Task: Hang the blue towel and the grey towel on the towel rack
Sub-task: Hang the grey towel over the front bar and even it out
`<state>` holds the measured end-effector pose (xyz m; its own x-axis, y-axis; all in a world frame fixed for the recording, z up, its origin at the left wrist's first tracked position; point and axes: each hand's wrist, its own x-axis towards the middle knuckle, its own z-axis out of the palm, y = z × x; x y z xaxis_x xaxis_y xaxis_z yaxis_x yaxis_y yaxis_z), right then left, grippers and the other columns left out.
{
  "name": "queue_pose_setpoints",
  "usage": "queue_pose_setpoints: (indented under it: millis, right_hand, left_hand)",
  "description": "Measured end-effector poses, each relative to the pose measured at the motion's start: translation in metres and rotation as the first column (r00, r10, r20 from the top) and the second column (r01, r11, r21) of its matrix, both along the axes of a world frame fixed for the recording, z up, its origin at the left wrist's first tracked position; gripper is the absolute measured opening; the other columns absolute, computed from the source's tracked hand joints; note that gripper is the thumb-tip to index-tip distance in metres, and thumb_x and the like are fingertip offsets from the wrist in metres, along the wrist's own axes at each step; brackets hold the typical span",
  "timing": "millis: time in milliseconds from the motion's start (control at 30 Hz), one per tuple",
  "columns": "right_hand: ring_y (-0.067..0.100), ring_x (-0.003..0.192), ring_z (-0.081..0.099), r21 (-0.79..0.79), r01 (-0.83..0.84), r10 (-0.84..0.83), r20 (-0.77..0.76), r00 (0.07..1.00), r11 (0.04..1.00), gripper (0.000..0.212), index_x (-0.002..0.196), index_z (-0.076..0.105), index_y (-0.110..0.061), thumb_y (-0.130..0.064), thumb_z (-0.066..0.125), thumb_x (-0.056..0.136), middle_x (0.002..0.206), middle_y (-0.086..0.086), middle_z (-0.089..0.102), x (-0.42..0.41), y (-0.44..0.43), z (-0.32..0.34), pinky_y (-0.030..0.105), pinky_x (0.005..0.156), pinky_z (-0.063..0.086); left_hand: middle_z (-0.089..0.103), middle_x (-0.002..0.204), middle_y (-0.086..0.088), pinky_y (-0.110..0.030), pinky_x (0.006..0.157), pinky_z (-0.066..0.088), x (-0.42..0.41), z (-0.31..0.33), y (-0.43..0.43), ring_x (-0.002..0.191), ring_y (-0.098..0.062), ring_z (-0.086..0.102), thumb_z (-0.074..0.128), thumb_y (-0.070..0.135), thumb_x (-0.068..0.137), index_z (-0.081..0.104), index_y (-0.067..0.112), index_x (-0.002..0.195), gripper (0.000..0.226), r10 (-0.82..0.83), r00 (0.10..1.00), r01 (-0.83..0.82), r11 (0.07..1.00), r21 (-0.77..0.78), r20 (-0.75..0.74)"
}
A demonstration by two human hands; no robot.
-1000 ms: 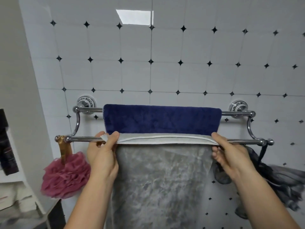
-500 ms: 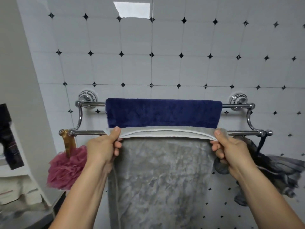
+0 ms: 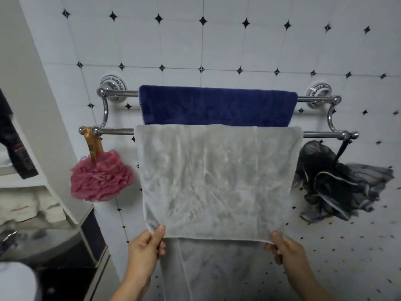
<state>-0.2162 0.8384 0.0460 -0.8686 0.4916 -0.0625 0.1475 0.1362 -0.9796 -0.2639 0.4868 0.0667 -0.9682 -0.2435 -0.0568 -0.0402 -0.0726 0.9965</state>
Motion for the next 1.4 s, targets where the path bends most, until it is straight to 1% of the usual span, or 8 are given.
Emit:
queue_pose_setpoints:
  millis: [233, 333, 400, 600, 733, 833, 1233, 1400]
  right_hand:
    - [0.026, 0.06, 0.057, -0.118, -0.009, 0.042, 0.283, 0.958, 0.993, 0.037, 0.085, 0.076, -0.003, -0.031, 0.057, 0.098, 0.064, 0.011, 0.074, 0.019, 0.001, -0.029, 0.028, 0.05, 0.041]
    - [0.026, 0.076, 0.065, -0.077, -0.076, 0.1, 0.398, 0.912, 0.994, 0.034, 0.096, 0.076, -0.005, -0.036, 0.064, 0.093, 0.075, 0.009, 0.077, 0.016, 0.007, -0.013, 0.031, 0.065, 0.044]
    - [0.021, 0.088, 0.064, 0.041, -0.134, 0.108, 0.386, 0.916, 0.99, 0.033, 0.111, 0.072, -0.007, -0.032, 0.07, 0.089, 0.096, 0.006, 0.076, 0.008, 0.016, 0.012, 0.031, 0.076, 0.044]
    - [0.013, 0.094, 0.063, 0.551, 0.13, -0.058, -0.147, 0.987, 0.824, 0.055, 0.128, 0.056, -0.024, -0.058, 0.063, 0.084, 0.104, -0.01, 0.066, -0.017, 0.009, 0.147, 0.033, 0.082, 0.048]
    - [-0.002, 0.076, 0.061, 0.372, 0.313, -0.133, -0.435, 0.89, 0.874, 0.045, 0.111, 0.052, -0.03, -0.056, 0.067, 0.078, 0.085, -0.015, 0.065, -0.042, -0.006, 0.223, 0.022, 0.065, 0.044]
    - [0.009, 0.064, 0.056, 0.342, 0.305, -0.106, -0.494, 0.863, 0.889, 0.028, 0.101, 0.05, -0.029, -0.034, 0.07, 0.083, 0.071, -0.007, 0.057, -0.049, -0.004, 0.234, 0.033, 0.071, 0.049]
    - [0.023, 0.063, 0.063, 0.647, -0.008, 0.05, -0.046, 0.998, 0.762, 0.028, 0.084, 0.046, -0.039, -0.029, 0.072, 0.085, 0.065, 0.0, 0.062, 0.013, 0.023, 0.157, 0.038, 0.06, 0.049]
    - [0.001, 0.067, 0.059, 0.867, -0.055, -0.014, 0.072, 0.997, 0.496, 0.025, 0.083, 0.046, -0.039, -0.046, 0.07, 0.081, 0.074, -0.019, 0.064, 0.006, 0.018, 0.191, 0.032, 0.058, 0.05]
  left_hand:
    - [0.068, 0.056, -0.013, -0.025, 0.05, 0.048, 0.019, -0.06, -0.008, 0.046, -0.014, 0.059, 0.074, 0.026, 0.086, 0.071, 0.007, 0.055, 0.036, -0.088, 0.976, 0.094, 0.995, -0.022, 0.201]
    - [0.079, 0.078, -0.001, -0.024, 0.068, 0.054, 0.015, -0.049, -0.014, 0.072, -0.013, 0.071, 0.079, 0.019, 0.079, 0.079, 0.017, 0.076, 0.004, -0.163, 0.961, 0.152, 0.986, 0.065, 0.224]
    - [0.08, 0.094, 0.001, -0.03, 0.078, 0.055, 0.001, -0.027, -0.022, 0.088, -0.019, 0.073, 0.075, 0.003, 0.078, 0.077, 0.019, 0.092, 0.021, -0.195, 0.972, 0.184, 0.979, 0.085, 0.132]
    - [0.073, 0.11, -0.01, -0.04, 0.089, 0.051, -0.036, 0.12, -0.033, 0.099, -0.026, 0.069, 0.079, 0.031, 0.073, 0.065, 0.005, 0.102, 0.041, -0.249, 0.927, 0.278, 0.958, 0.066, -0.282]
    - [0.08, 0.09, 0.0, -0.022, 0.061, 0.058, -0.049, 0.194, -0.022, 0.078, -0.014, 0.075, 0.076, 0.029, 0.081, 0.075, 0.016, 0.093, 0.018, -0.182, 0.902, 0.205, 0.979, 0.017, -0.391]
    - [0.08, 0.09, -0.003, -0.03, 0.068, 0.062, -0.054, 0.199, -0.018, 0.078, -0.018, 0.076, 0.075, 0.009, 0.082, 0.076, 0.015, 0.091, 0.01, -0.147, 0.917, 0.168, 0.986, 0.024, -0.371]
    - [0.079, 0.099, -0.005, -0.025, 0.06, 0.059, -0.009, 0.082, -0.046, 0.086, -0.022, 0.076, 0.082, 0.023, 0.062, 0.075, 0.019, 0.1, 0.039, -0.207, 0.96, 0.214, 0.977, 0.016, -0.187]
    - [0.076, 0.107, -0.019, -0.027, 0.067, 0.06, -0.018, 0.102, -0.049, 0.094, -0.033, 0.074, 0.073, 0.013, 0.072, 0.08, 0.007, 0.094, 0.024, -0.347, 0.929, 0.357, 0.932, 0.062, -0.129]
